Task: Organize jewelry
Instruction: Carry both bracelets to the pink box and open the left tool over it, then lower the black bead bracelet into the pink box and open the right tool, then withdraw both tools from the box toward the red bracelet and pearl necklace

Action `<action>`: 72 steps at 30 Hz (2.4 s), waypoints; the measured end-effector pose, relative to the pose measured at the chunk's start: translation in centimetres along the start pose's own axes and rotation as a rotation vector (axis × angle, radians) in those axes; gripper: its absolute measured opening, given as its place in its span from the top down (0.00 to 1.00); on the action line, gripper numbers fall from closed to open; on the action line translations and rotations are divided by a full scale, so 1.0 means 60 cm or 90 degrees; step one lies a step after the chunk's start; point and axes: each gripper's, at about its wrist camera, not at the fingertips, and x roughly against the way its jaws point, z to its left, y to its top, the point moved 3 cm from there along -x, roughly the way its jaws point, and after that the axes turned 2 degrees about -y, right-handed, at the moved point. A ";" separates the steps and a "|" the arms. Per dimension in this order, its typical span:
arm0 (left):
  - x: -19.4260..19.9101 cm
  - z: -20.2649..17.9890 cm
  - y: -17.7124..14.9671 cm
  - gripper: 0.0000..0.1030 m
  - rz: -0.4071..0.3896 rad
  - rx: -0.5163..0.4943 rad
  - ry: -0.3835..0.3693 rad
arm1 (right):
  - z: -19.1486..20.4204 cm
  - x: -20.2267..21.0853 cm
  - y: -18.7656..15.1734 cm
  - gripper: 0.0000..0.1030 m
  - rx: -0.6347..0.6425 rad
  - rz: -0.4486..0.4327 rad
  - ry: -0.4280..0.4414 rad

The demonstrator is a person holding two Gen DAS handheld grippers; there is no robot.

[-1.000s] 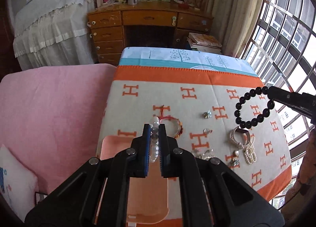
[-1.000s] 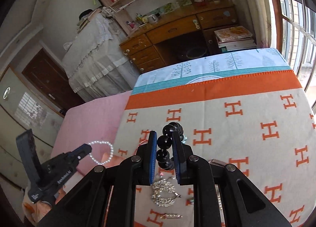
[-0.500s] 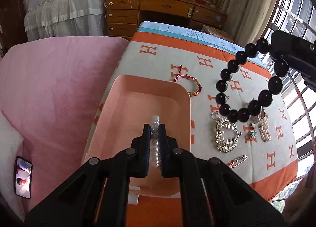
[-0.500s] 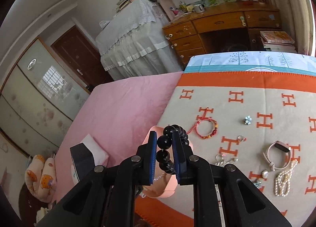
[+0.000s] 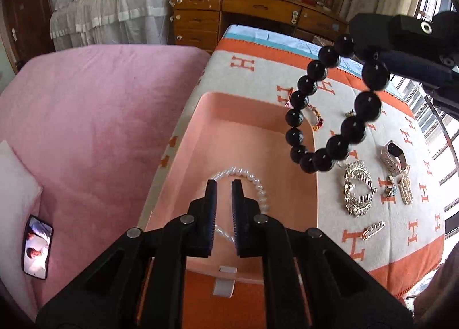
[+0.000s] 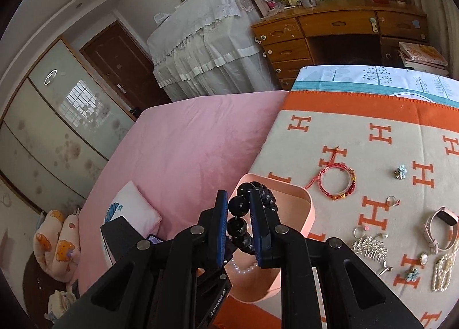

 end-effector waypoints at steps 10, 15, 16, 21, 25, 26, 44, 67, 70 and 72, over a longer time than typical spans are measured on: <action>0.011 0.020 -0.014 0.38 -0.014 0.016 -0.016 | 0.009 -0.053 -0.008 0.85 -0.001 0.027 0.015; 0.017 0.020 -0.016 0.38 -0.023 0.013 -0.022 | 0.010 -0.084 -0.015 0.85 0.009 0.040 0.013; 0.017 0.020 -0.016 0.38 -0.023 0.013 -0.024 | 0.010 -0.090 -0.017 0.85 0.010 0.044 0.009; 0.018 0.020 -0.018 0.38 -0.022 0.011 -0.029 | -0.006 -0.138 -0.032 0.85 0.018 0.086 -0.062; 0.015 0.021 -0.018 0.38 -0.020 0.015 -0.034 | -0.029 -0.174 -0.051 0.83 0.024 0.138 -0.119; 0.014 0.021 -0.019 0.38 -0.019 0.015 -0.035 | -0.033 -0.179 -0.054 0.79 0.024 0.145 -0.118; 0.012 0.013 -0.023 0.38 -0.026 0.020 -0.027 | -0.033 -0.103 -0.076 0.44 0.048 0.029 -0.151; 0.068 -0.038 -0.033 0.38 -0.070 -0.003 -0.034 | -0.034 0.054 -0.125 0.34 0.050 -0.097 -0.166; 0.078 -0.048 -0.034 0.38 -0.076 -0.009 -0.039 | -0.025 0.078 -0.133 0.34 0.054 -0.112 -0.174; 0.086 -0.052 -0.033 0.38 -0.080 -0.010 -0.044 | -0.022 0.095 -0.138 0.34 0.056 -0.121 -0.176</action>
